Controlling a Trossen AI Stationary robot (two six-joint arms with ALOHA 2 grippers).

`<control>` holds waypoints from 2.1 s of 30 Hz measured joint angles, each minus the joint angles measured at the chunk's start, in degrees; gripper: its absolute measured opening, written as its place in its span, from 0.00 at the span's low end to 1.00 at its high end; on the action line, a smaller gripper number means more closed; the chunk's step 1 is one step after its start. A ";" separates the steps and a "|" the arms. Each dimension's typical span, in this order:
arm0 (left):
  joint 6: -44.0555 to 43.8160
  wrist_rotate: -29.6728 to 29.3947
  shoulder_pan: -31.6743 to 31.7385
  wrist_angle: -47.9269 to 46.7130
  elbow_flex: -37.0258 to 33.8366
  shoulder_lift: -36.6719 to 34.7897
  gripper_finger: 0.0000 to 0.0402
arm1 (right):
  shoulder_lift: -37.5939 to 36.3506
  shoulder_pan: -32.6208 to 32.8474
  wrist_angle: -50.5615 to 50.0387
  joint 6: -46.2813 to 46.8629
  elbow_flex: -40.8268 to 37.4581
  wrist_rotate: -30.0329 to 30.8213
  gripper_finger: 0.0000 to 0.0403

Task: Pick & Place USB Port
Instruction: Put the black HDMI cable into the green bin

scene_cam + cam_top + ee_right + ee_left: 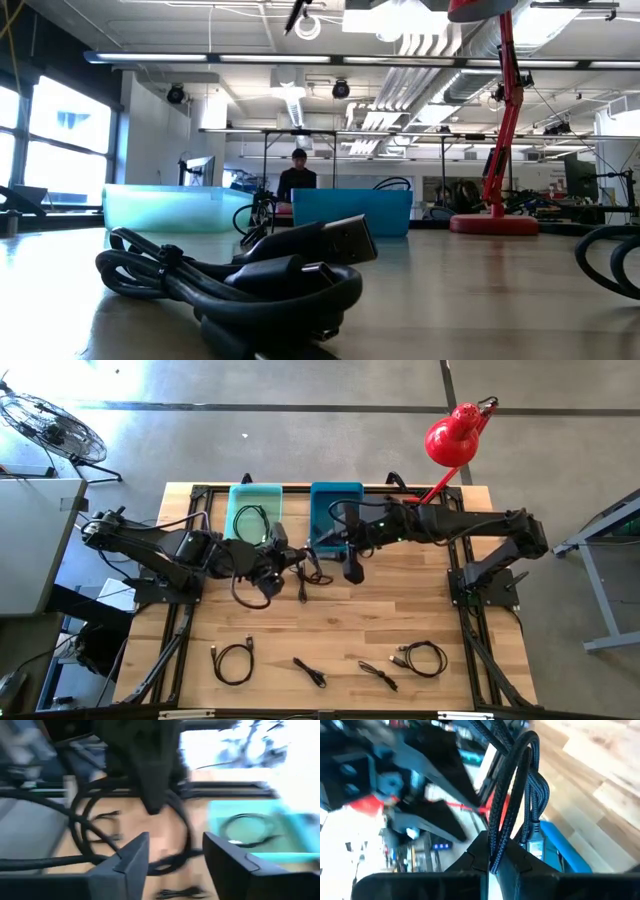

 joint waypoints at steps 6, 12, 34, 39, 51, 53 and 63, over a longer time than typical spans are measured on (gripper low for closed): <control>-11.39 -13.45 0.00 -11.29 -0.02 -1.53 0.02 | -4.62 -0.02 -7.61 -1.19 0.00 20.57 0.50; -32.01 -19.77 3.33 -31.55 -0.02 -4.62 0.02 | -7.89 -0.04 -15.90 1.38 0.00 26.74 0.48; -49.85 1.91 39.55 -42.69 0.01 -5.26 0.02 | -8.48 0.09 -29.85 2.09 0.00 17.69 0.43; -47.85 4.86 43.19 -42.23 -0.02 -1.58 0.02 | -8.15 0.26 -31.41 2.89 -0.04 17.67 0.41; -37.54 15.75 51.80 -40.64 -0.02 9.66 0.02 | -8.15 0.26 -35.02 2.69 -0.07 17.74 0.39; -37.22 17.85 53.24 -40.64 -0.04 10.91 0.04 | -8.15 0.26 -36.69 2.87 -0.04 17.73 0.38; -37.45 15.19 53.90 -40.76 -0.07 12.94 0.33 | -8.15 0.03 -38.54 2.34 -0.05 18.14 0.38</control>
